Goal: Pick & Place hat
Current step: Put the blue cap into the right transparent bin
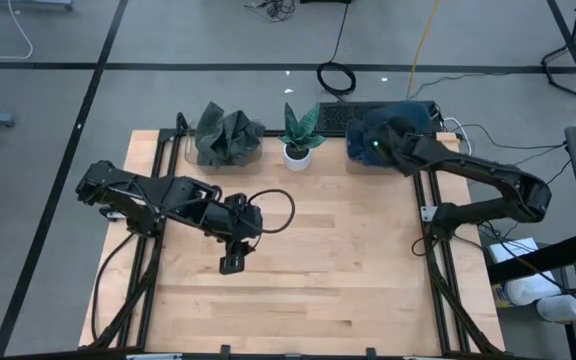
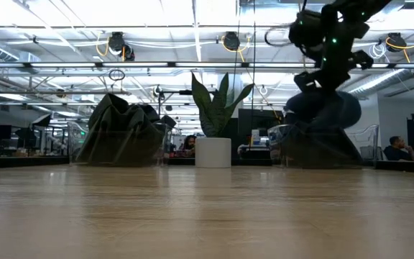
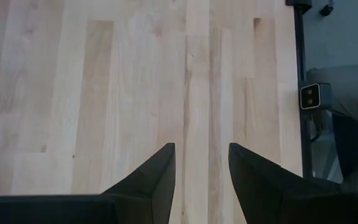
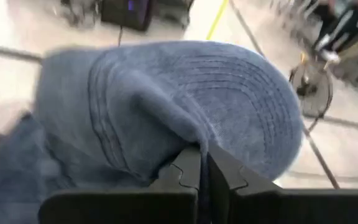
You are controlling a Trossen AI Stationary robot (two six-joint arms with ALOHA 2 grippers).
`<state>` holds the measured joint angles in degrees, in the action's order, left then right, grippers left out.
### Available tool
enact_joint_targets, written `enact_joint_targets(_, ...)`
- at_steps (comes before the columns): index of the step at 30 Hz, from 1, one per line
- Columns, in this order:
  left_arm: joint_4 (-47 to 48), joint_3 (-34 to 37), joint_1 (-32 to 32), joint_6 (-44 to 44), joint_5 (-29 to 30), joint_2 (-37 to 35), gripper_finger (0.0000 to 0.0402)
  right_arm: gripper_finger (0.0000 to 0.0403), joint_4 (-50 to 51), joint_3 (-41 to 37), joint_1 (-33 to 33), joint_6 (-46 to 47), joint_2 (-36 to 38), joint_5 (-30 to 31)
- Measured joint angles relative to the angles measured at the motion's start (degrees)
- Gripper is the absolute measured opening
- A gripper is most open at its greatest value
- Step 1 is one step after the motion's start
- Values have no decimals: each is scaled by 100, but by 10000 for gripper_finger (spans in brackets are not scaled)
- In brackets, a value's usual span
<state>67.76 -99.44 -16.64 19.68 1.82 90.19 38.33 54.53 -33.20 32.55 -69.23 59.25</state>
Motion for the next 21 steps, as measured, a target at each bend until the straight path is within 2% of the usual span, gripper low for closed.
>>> enact_joint_targets(3, -5, 0, 0, 1, 2, 0, 157, 0, 386, 5, -222, 536, -8, -742)
enact_joint_targets(14, -12, 0, 0, 184, 7, 0, 157, 0, 384, 98, -844, 619, 180, -2035)
enact_joint_targets(17, -4, 0, 0, 183, 7, 0, 157, 0, 674, 464, -828, 508, 334, -2150)
enact_joint_targets(21, -4, 0, 0, 181, 9, 0, 157, 0, 1431, 1271, -751, 464, 430, -1967)
